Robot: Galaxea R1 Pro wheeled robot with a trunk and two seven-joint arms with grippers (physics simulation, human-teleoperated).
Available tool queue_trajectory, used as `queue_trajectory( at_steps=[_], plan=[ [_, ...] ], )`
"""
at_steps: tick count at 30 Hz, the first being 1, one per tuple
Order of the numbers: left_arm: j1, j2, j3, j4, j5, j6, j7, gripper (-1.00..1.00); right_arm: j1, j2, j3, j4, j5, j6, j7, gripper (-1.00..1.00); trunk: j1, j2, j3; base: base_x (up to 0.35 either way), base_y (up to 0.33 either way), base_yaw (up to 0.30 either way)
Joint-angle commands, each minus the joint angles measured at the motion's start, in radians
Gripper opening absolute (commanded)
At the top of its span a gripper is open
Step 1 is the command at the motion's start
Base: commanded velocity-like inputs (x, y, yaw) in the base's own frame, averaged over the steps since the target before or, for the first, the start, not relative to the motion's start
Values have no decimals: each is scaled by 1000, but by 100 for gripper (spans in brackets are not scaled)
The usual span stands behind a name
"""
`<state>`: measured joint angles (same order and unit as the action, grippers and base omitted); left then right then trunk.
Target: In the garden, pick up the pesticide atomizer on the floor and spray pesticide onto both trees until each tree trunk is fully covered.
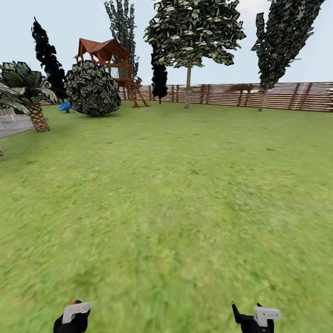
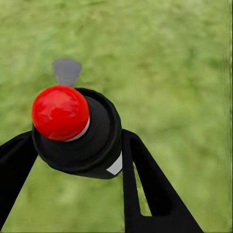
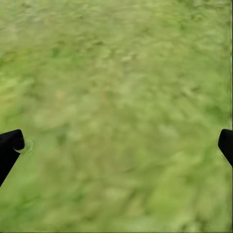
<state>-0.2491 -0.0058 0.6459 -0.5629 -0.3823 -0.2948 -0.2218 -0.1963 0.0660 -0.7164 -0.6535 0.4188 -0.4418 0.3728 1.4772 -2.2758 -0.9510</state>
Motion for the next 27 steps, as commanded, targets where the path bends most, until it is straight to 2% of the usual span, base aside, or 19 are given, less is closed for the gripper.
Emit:
queue_trajectory(
  at_steps=[1,14,27],
  plan=[
    [0,1,0,0,0,0,-1,-100,0,0,0,0,0,0,0,100,0,0,0,339,0,-300],
    [0,1,1,0,2,0,-1,-100,0,0,0,0,0,0,0,100,0,0,0,339,0,-298],
    [1,1,1,0,2,-1,-1,-100,0,0,4,5,5,0,2,100,0,0,0,340,0,-26]
  ],
)
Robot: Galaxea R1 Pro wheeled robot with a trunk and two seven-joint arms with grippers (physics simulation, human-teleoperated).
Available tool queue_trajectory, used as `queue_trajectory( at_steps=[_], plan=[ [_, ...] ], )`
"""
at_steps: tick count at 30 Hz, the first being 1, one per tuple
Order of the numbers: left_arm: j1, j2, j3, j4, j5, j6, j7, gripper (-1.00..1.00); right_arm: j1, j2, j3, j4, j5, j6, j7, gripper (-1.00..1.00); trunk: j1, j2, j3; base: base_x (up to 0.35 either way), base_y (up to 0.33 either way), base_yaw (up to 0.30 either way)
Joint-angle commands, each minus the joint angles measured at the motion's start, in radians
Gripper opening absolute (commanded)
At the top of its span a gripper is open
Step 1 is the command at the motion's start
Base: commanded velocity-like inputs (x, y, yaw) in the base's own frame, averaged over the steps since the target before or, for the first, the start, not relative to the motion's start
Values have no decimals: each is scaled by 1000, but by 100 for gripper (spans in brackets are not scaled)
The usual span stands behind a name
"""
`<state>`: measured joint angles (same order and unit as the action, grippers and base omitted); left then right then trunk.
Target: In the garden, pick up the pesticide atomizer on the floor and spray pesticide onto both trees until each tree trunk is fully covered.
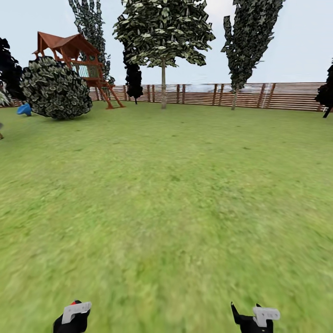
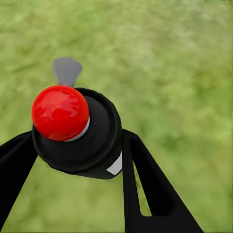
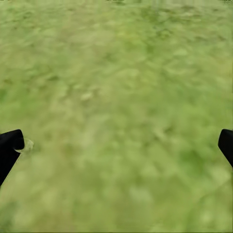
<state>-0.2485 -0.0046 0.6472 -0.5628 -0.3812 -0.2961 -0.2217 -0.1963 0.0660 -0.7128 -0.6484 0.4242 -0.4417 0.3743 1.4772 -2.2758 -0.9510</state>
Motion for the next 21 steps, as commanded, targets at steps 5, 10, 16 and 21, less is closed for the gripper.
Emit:
queue_trajectory(
  at_steps=[5,10,16,21],
  plan=[
    [0,0,-1,0,1,0,-1,-100,0,0,0,193,0,0,-1,100,0,0,0,340,0,0],
    [0,0,-1,0,1,-1,-1,-100,0,-2,-5,456,-9,-2,-6,100,0,0,0,340,0,0],
    [0,0,-1,0,1,-1,-1,-100,0,-2,-31,439,-52,-259,-81,100,0,0,0,340,0,0],
    [0,0,-1,0,1,-1,-1,-100,0,-2,-39,476,-68,-374,-130,100,0,0,0,340,0,0]
  ],
)
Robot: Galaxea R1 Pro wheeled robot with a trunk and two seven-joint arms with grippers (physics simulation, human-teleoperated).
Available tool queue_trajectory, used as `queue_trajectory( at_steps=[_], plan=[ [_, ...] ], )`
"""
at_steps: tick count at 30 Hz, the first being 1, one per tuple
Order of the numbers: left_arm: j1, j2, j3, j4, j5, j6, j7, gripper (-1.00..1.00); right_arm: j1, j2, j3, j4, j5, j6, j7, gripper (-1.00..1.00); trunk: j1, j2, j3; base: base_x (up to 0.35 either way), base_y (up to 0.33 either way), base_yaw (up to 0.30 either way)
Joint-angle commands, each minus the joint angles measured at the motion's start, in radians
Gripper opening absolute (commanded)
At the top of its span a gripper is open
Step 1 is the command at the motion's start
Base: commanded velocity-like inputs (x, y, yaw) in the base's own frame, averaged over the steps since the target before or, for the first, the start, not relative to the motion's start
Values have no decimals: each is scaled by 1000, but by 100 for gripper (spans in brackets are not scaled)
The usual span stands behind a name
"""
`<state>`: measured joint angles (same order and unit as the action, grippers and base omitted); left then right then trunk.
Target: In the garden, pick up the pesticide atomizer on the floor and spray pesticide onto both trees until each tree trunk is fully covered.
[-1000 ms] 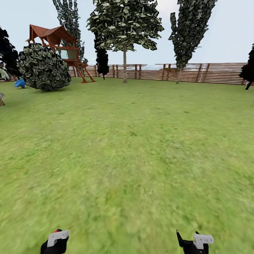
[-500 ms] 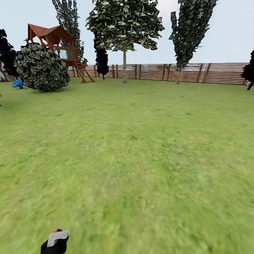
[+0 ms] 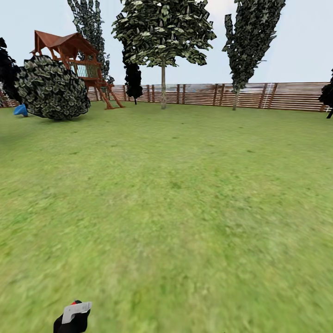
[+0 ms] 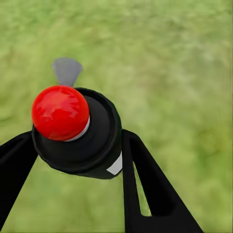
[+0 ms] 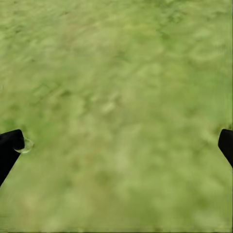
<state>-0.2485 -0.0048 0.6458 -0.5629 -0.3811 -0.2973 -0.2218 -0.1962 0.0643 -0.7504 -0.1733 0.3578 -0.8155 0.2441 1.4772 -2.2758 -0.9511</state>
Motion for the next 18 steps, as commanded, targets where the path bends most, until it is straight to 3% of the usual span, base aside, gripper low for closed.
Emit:
queue_trajectory(
  at_steps=[1,18],
  plan=[
    [0,0,0,0,1,0,-1,-100,0,-1,-1,30,-2,0,0,100,0,0,0,340,0,0],
    [0,-1,0,0,3,-2,-2,-100,0,0,0,55,-1,0,0,100,0,0,0,340,0,0]
  ],
)
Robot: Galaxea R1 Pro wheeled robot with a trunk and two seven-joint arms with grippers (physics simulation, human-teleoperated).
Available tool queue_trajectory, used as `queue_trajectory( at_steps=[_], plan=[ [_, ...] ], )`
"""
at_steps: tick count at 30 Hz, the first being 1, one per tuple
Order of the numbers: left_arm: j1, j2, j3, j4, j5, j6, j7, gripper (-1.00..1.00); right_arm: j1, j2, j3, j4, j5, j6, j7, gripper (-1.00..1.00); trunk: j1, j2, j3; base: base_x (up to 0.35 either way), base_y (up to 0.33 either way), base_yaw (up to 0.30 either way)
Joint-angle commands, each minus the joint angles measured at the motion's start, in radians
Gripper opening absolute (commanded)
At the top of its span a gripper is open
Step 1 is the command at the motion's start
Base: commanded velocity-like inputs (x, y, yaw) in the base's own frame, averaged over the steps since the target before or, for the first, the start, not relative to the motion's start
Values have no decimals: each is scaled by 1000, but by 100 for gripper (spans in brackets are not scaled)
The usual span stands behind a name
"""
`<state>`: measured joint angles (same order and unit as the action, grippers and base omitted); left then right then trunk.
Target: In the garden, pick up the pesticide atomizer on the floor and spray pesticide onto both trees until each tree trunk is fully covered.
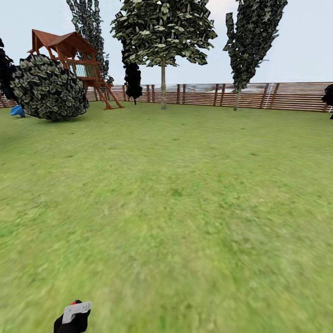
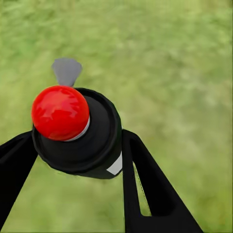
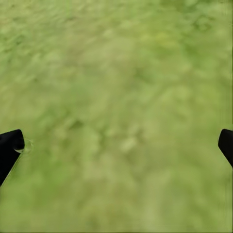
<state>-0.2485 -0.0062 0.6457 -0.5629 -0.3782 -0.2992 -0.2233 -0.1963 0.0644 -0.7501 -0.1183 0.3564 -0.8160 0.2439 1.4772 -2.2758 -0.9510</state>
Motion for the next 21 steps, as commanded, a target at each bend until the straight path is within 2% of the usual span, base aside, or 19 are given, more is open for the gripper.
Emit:
queue_trajectory(
  at_steps=[1,21],
  plan=[
    [0,0,0,0,1,1,-1,-100,0,0,0,0,0,0,0,100,0,0,0,340,0,0],
    [0,0,0,0,1,1,-1,-100,0,0,0,0,0,0,0,100,0,0,0,340,0,0]
  ],
)
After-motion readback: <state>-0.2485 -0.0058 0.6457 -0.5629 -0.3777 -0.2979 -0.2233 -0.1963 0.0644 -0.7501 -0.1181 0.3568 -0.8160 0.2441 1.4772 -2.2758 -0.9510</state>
